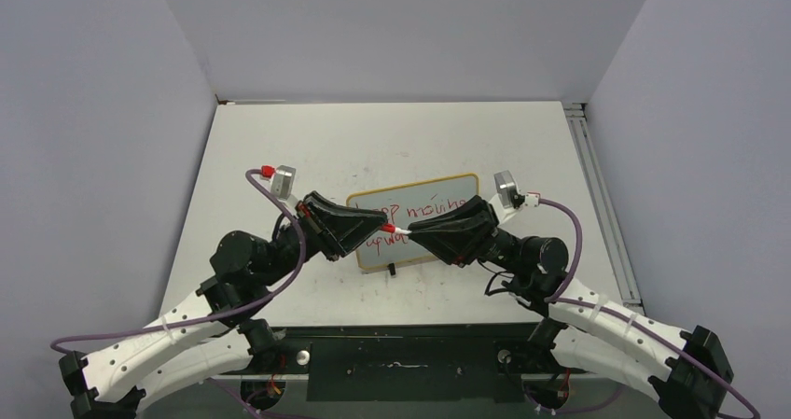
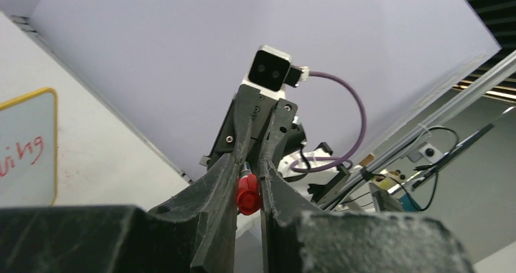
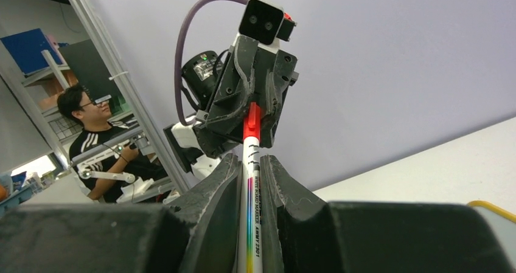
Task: Write a sentence on the whiteboard
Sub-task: Place the whiteboard marker at the center of the board.
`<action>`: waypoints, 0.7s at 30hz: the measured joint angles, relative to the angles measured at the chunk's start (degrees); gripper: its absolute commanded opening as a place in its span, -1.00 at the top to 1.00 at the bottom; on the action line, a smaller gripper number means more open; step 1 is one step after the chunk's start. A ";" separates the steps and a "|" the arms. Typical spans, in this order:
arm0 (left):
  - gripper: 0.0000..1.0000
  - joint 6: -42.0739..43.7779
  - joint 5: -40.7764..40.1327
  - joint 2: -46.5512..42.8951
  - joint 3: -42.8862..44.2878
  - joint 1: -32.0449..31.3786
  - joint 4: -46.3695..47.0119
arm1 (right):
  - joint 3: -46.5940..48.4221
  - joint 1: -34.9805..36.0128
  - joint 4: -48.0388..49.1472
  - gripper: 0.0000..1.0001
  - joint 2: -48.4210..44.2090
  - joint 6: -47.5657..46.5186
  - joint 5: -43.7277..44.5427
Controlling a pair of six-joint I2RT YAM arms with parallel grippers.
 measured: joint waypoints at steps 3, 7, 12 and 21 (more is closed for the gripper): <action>0.14 2.60 -0.11 -0.13 1.64 0.76 -5.03 | 0.61 0.00 -4.85 0.89 -2.08 -1.62 0.94; -0.55 7.34 2.93 0.52 4.57 3.45 -16.87 | 3.78 0.31 -17.51 0.89 -5.51 -6.49 6.01; -0.92 14.01 4.02 2.84 10.10 10.51 -29.94 | 8.50 0.35 -36.44 0.89 -14.08 -13.27 17.44; -0.92 25.62 4.35 5.18 17.05 22.82 -41.40 | 20.90 0.35 -66.20 0.89 -17.84 -20.17 49.07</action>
